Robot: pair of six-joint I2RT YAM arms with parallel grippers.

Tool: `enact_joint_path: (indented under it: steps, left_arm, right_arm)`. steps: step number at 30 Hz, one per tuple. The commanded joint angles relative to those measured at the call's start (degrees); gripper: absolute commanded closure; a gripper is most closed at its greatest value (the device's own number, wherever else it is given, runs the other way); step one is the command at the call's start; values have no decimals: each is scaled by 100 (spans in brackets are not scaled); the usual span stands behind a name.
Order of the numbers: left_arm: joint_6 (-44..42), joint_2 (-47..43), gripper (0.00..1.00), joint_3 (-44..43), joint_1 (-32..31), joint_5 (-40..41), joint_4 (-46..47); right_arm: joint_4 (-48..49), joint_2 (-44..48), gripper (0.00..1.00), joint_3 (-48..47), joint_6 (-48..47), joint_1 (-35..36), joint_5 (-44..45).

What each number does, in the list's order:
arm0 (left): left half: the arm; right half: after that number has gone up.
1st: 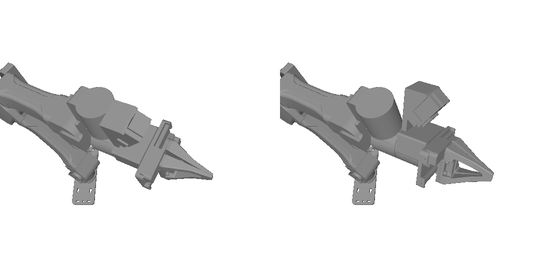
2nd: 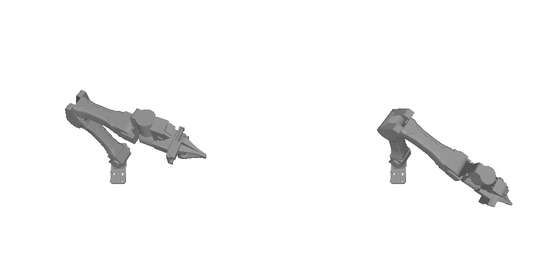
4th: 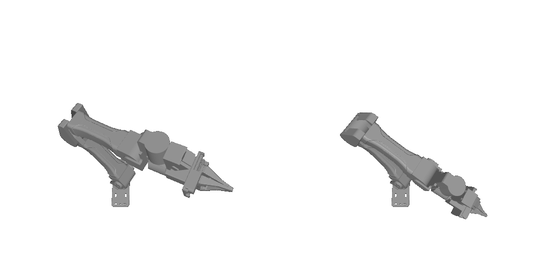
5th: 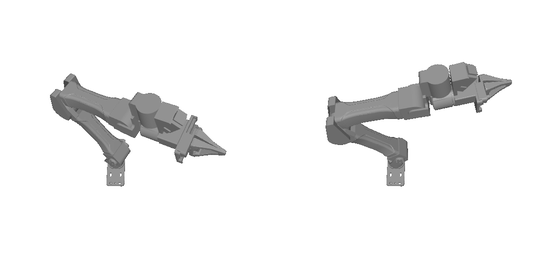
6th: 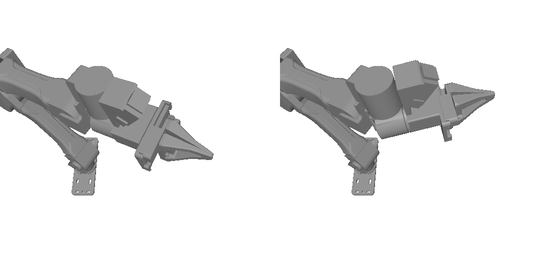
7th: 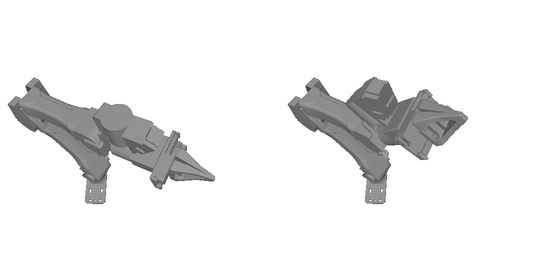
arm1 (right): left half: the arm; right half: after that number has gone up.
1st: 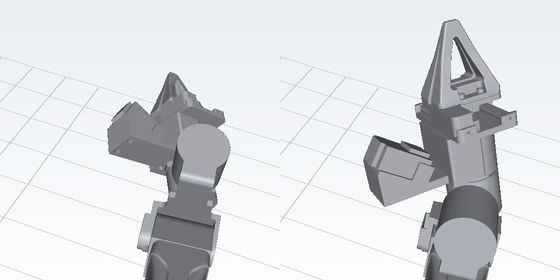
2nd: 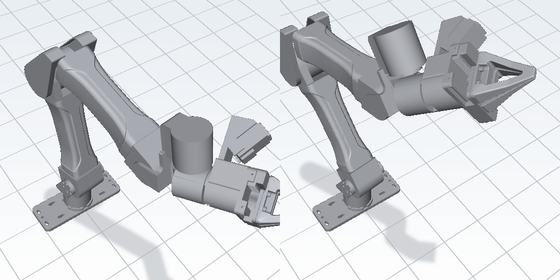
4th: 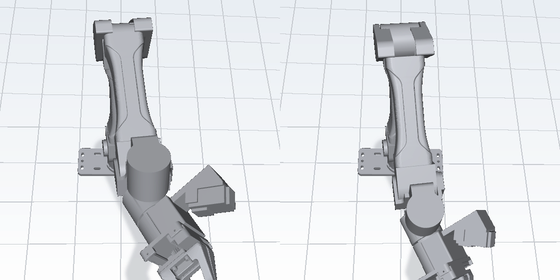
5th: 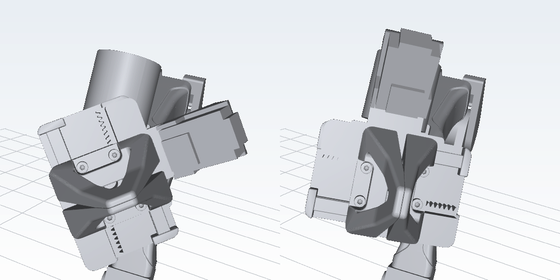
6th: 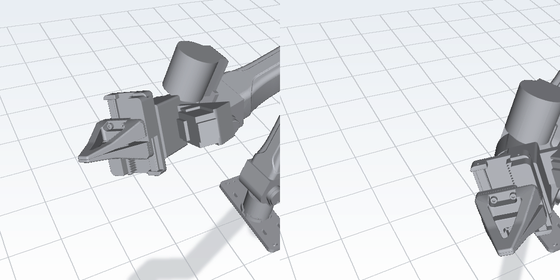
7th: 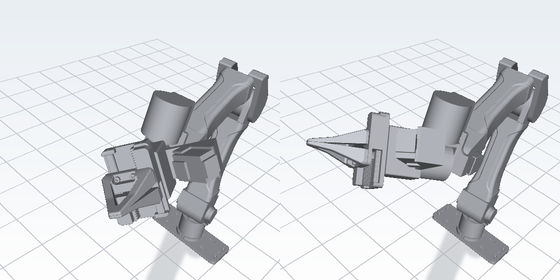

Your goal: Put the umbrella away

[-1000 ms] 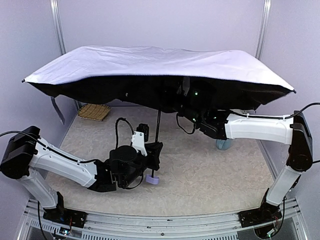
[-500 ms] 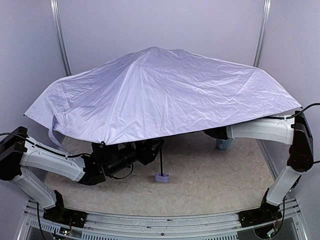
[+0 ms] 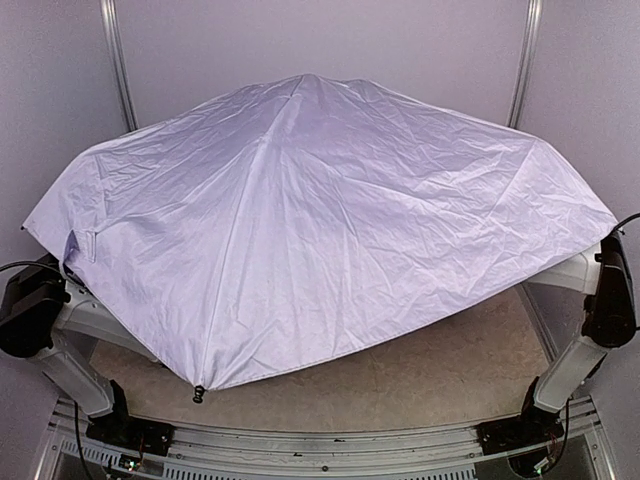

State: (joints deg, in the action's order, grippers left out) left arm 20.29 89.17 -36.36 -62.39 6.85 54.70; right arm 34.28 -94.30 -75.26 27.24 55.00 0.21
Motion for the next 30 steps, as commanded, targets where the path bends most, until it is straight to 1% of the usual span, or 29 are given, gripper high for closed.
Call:
enact_joint_path:
  steps: [1,2,6,8,12,15,19,21,28,29,30]
  left_arm:
    - [54,-21,100,35,-19,100,427]
    - [51,-29,100,33,-45,123,434]
    - [54,-31,100,111,-120,267,621]
    - [-2,-35,100,129,-168,303,687]
    - [-127,-31,100,91,-245,367,682]
    - [-181,-14,100,85,-264,385,685]
    - [-210,-47,100,85,-269,383,657]
    - [-228,-66,100,73,-267,362,645]
    - [-266,-91,100,41,-282,313,596]
    - [-270,-97,100,41,-289,321,576]
    - [-279,-108,100,41,-299,337,562]
  right_arm:
    - [693,273,100,68,-53,33,4]
    - [801,263,97,102,-232,22,52]
    - [1324,201,74,226,-364,15,227]
    - [1461,127,68,204,-482,15,314]
    - [1615,6,66,165,-564,-69,448]
    - [1483,-52,65,95,-579,-95,475]
    - [1326,-80,57,100,-580,-89,436]
    - [1272,-80,55,120,-580,-87,408]
    - [976,-142,52,30,-640,-89,392]
    - [940,-141,52,29,-640,-90,392]
    - [937,-139,55,38,-652,-99,393]
